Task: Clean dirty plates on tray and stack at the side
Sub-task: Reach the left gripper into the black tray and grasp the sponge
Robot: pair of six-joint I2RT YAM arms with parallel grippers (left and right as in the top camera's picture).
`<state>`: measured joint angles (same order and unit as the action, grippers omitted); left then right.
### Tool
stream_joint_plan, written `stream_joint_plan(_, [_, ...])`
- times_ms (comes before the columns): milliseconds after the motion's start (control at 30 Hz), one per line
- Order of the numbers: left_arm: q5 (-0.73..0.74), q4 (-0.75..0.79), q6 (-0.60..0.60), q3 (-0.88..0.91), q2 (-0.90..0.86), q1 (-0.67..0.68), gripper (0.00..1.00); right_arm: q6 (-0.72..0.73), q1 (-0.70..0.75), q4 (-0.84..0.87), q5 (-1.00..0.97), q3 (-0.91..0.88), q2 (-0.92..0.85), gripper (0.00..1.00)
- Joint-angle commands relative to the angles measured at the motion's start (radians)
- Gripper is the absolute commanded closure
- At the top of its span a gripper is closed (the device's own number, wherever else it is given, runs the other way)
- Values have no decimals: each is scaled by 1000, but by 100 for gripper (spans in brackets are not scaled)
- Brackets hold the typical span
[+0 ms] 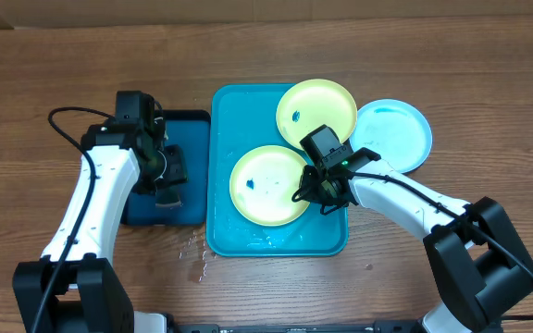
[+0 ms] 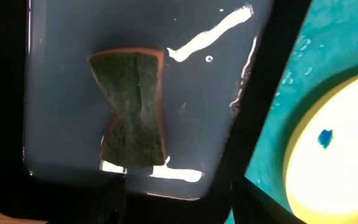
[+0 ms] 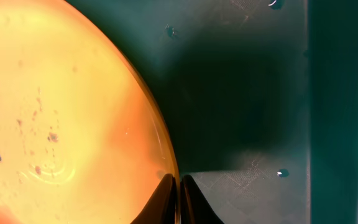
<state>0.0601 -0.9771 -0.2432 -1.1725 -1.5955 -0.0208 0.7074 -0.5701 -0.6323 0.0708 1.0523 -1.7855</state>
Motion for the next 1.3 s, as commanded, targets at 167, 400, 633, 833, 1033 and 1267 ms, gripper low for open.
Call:
stream_joint_plan(167, [-156, 26, -98, 6, -3, 1, 48, 3, 3, 2, -9, -5, -5, 94])
stream_joint_plan(400, [-156, 42, -106, 15, -3, 2, 50, 4, 3, 4, -8, -5, -5, 94])
stream_joint_plan(633, [-149, 122, -109, 86, -3, 2, 56, 4, 3, 6, -6, -5, -5, 94])
stream_joint_plan(833, [-138, 176, -108, 142, -3, 2, 58, 4, 3, 7, -5, -5, -5, 94])
stream_joint_plan(1033, [-138, 204, -101, 172, -3, 2, 61, 4, 3, 7, -5, -5, -5, 93])
stream_joint_plan(1267, [-142, 280, -97, 227, -3, 2, 64, 4, 3, 7, -5, -5, -5, 93])
